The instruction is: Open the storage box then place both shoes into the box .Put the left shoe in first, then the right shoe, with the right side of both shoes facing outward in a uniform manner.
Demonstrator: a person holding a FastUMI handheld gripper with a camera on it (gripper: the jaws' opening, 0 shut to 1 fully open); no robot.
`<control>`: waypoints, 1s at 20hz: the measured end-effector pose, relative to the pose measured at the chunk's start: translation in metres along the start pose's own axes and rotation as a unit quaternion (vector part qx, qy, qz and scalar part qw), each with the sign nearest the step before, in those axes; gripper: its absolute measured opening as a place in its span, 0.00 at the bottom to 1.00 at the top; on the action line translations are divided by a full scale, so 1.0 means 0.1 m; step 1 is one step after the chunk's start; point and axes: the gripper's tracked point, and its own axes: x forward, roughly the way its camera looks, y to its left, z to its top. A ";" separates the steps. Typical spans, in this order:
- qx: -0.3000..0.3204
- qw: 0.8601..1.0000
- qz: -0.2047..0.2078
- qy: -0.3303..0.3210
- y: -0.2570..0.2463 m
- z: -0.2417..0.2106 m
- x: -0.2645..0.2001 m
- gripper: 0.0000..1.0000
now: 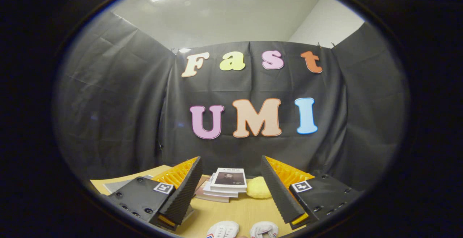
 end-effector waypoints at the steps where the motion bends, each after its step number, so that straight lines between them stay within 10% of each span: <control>1: 0.016 1.000 0.011 0.007 0.05 -0.03 0.00 1.00; 8: 0.147 0.980 0.058 0.122 0.20 -0.69 -0.01 1.00; 20: 0.396 0.857 0.118 0.309 0.58 -1.74 -0.36 1.00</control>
